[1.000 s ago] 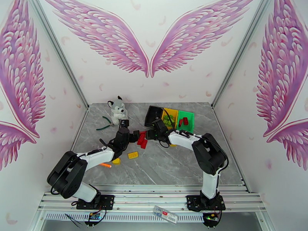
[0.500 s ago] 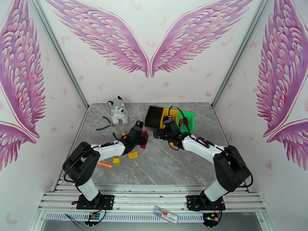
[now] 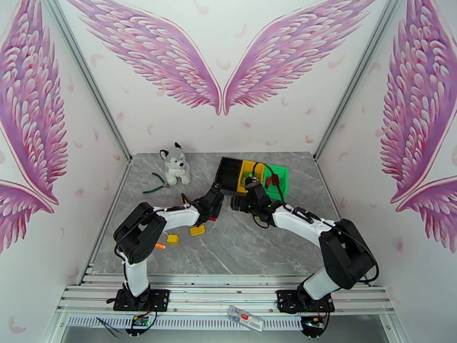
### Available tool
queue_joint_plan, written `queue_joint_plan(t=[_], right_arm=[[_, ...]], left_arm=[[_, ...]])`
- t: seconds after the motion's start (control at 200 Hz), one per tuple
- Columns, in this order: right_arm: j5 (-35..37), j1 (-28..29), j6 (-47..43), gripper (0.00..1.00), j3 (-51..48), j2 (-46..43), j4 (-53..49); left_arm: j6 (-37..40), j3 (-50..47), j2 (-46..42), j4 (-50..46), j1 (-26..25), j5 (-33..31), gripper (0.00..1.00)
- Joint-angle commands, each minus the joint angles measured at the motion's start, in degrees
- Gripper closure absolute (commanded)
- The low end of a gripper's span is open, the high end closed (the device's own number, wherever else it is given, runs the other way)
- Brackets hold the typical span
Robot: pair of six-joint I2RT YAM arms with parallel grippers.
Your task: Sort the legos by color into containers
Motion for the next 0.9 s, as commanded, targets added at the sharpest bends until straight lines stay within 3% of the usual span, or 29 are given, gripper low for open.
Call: queue_joint_plan(t=[0.0,0.31,0.495,0.69,0.895], right_arm=[[1.17,-0.94,0.64,0.17,-1.57,-2.24,0.99],[1.23,-2.46,0.92,0.19,-4.20,-4.85,1.62],[1.80,-4.13,1.16,0.20,-6.69,-7.90,1.74],[3.53,-7.00,2.01,0.20,-10.57,-13.31,1.99],[4.27,-10.53,2.94,0.20,-14.69,-18.74,2.46]], left_arm=[[-0.13,2.07,0.84,-1.99,-0.06,-1.33,0.53],[-1.17,1.95,-0.28,-2.28,-0.07,-2.97,0.75],[-1.13,1.69,-2.41,-2.17,-0.07,-0.67,0.81],[-1.79,1.62,-5.05,-0.39,-0.03,8.05,0.81],[-3.64,4.83,-3.99,4.19,-0.05,22.42,0.82]])
